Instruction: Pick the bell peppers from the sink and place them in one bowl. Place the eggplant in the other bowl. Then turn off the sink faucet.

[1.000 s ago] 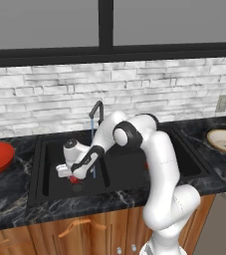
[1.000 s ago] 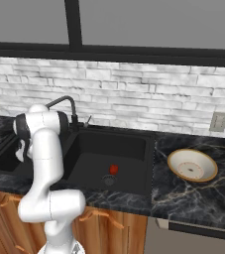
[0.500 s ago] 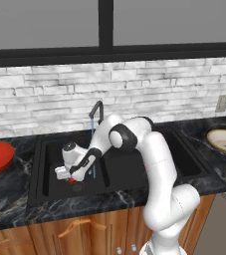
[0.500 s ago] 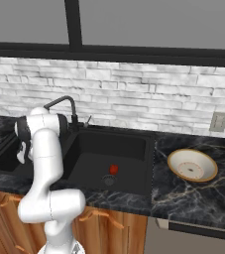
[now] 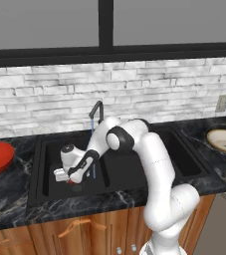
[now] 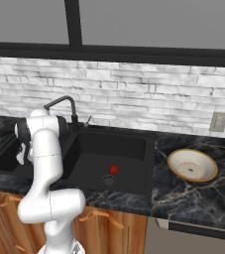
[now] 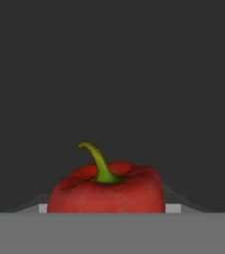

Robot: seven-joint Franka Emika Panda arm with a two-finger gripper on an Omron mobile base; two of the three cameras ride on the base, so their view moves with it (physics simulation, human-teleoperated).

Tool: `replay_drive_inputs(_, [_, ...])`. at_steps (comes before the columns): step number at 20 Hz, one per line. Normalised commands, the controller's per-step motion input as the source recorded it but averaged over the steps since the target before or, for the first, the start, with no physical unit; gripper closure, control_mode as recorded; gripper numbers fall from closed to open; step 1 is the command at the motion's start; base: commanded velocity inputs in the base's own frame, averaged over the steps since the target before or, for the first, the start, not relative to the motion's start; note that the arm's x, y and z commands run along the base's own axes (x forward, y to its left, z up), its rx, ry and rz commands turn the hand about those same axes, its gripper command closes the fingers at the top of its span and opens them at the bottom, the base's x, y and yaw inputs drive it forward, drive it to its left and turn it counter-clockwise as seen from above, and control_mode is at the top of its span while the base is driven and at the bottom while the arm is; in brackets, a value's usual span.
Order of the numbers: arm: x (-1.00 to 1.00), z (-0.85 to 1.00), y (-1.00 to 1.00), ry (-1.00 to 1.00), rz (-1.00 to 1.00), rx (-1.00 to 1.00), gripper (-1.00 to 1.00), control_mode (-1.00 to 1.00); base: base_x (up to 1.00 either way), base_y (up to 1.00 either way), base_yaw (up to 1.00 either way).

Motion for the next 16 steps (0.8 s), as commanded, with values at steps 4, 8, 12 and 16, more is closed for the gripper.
replay_drive_inputs(4, [-0.05,0.29,0.01,0.00,0.00,0.00,1.00,-1.00,0.00,0.00,0.00])
replay_drive_inputs(8, [-0.15,0.64,-0.04,-0.01,-0.01,0.00,1.00,-1.00,0.00,0.00,0.00])
replay_drive_inputs(12, [-0.22,0.72,-0.16,-0.01,-0.02,0.00,1.00,-1.00,0.00,0.00,0.00])
replay_drive_inputs(16, [-0.31,0.74,-0.23,0.00,-0.03,0.00,1.00,-1.00,0.00,0.00,0.00])
